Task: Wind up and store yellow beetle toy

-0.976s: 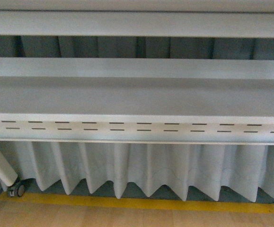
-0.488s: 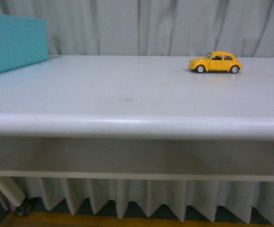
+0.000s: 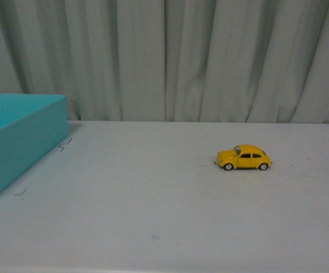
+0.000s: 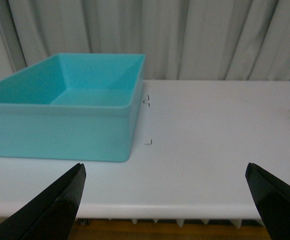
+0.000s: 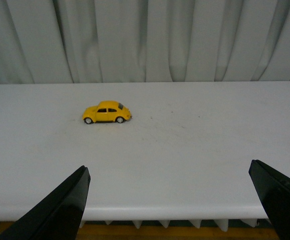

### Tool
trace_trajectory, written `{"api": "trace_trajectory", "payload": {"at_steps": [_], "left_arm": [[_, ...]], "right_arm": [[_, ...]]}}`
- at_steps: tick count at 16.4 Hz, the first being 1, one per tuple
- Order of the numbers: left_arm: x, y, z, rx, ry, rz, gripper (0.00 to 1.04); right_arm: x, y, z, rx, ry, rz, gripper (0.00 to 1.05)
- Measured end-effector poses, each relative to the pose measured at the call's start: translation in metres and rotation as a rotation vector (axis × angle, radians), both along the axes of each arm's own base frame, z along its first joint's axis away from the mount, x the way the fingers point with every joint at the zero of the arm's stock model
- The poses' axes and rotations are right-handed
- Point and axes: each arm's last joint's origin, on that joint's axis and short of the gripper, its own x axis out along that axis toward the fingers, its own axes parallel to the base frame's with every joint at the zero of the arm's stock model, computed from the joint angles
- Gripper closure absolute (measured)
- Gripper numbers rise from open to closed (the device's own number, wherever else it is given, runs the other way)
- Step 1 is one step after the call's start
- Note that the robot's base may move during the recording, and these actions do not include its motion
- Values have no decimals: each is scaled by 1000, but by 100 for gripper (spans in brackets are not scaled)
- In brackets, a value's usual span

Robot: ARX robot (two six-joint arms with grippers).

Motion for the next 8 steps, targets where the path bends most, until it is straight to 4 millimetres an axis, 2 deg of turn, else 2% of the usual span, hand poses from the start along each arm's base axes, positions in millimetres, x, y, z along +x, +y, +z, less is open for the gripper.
{"api": "trace_trajectory", "payload": {"at_steps": [8], "left_arm": [[0,0,0,1,-3,-1,7]], "right_arm": [[0,0,0,2,-1,0,7]]}}
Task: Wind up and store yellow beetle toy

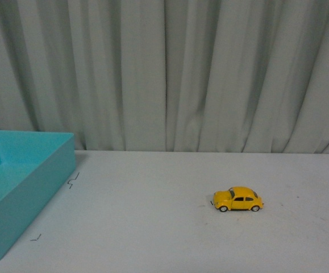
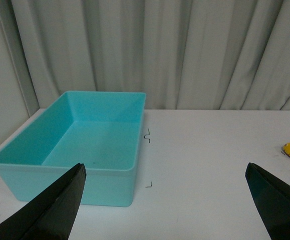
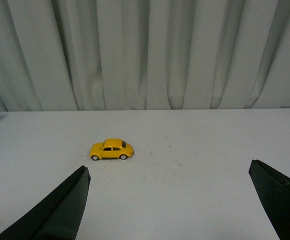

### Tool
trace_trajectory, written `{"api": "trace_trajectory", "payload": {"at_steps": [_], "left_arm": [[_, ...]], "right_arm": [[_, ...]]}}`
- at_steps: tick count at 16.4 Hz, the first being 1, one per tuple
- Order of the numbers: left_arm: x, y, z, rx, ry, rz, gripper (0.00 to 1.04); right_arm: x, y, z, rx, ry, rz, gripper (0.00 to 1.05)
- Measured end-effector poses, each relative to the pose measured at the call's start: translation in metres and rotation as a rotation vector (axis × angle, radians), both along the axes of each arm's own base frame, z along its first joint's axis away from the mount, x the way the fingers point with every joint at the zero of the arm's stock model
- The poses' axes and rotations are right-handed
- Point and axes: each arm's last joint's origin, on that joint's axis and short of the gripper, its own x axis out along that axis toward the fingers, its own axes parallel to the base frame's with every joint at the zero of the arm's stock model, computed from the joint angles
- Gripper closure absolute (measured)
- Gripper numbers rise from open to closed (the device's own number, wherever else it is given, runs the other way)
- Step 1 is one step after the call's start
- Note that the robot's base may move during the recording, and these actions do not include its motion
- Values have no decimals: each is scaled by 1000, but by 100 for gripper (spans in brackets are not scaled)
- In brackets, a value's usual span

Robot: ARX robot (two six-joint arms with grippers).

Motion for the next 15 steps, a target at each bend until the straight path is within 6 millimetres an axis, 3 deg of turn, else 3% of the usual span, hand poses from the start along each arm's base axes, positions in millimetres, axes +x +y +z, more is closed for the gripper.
{"api": "trace_trajectory", "payload": {"at_steps": [15], "left_arm": [[0,0,0,0,3,0,7]], "right_arm": [[0,0,0,0,1,0,7]]}}
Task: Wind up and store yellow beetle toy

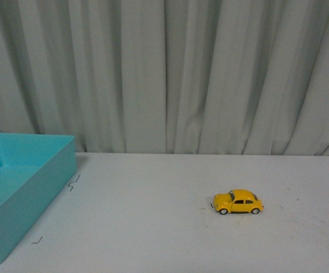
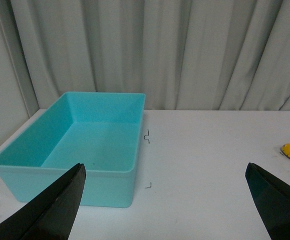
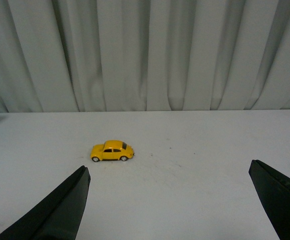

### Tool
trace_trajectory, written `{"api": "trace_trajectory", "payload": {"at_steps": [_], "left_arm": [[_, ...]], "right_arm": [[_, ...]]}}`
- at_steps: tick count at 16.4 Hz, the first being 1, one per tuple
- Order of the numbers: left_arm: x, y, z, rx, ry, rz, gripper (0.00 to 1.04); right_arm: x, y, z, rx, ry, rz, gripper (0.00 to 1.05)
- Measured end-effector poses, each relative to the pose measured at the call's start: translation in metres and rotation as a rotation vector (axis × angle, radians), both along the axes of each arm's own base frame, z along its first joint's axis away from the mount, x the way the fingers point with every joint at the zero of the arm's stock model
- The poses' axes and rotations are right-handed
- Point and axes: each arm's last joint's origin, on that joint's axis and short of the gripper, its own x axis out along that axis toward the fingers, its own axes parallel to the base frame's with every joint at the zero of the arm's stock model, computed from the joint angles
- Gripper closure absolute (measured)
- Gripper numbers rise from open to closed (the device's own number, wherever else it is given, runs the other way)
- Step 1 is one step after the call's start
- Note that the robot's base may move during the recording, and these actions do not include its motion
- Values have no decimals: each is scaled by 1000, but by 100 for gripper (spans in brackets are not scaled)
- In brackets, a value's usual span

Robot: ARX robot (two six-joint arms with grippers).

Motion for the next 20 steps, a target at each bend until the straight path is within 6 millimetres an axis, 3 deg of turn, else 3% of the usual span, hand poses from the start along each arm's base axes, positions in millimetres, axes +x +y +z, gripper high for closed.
{"api": "trace_trajectory", "payload": {"at_steps": [20], "left_arm": [[0,0,0,0,0,0,7]], "right_arm": [[0,0,0,0,1,0,7]]}}
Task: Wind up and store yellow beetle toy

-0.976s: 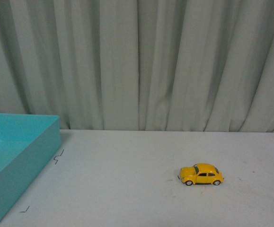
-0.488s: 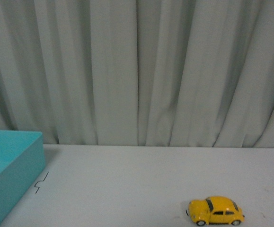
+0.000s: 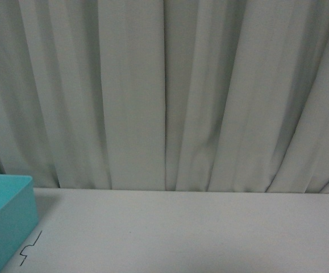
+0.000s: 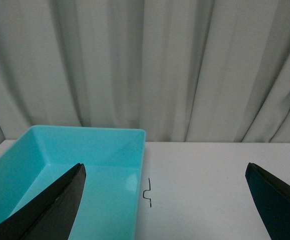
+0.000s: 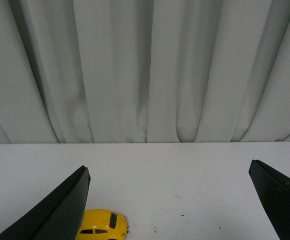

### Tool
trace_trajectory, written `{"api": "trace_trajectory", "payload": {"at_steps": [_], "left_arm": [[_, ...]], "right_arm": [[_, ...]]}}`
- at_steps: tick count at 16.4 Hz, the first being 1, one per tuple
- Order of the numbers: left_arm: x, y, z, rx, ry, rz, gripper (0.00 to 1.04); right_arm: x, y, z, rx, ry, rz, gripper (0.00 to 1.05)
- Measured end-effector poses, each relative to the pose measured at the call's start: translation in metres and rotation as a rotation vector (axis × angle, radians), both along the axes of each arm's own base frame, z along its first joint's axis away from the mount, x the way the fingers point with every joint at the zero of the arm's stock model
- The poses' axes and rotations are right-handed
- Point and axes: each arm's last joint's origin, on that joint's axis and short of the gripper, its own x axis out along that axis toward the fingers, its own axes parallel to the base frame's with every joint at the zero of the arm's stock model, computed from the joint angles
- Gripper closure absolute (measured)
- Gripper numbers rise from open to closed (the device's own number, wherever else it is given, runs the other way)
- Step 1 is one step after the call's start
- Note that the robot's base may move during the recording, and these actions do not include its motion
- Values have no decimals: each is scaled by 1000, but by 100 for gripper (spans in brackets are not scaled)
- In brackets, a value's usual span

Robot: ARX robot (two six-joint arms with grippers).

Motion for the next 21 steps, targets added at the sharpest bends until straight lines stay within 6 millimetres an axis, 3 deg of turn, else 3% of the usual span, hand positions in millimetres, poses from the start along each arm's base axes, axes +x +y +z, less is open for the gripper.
{"api": "trace_trajectory", "payload": {"at_steps": [5,6,8,10,14,17,21], "left_arm": [[0,0,0,0,0,0,7],[0,0,0,0,0,1,7],[0,0,0,0,0,0,7],[0,0,0,0,0,0,7],[0,0,0,0,0,-2,7],[0,0,0,0,0,0,7],[0,0,0,0,0,0,7]], "right_arm": [[0,0,0,0,4,-16,7],[1,-1,0,-10,16,-107,7],[4,-13,15,-31,-37,-202,7],[14,-20,33,-99,-124,-148,7],[69,-39,50,-357,-161,197,7],[109,-47,45,-421,-17,483,7],[167,-56,65,-533,82,774,7]]}}
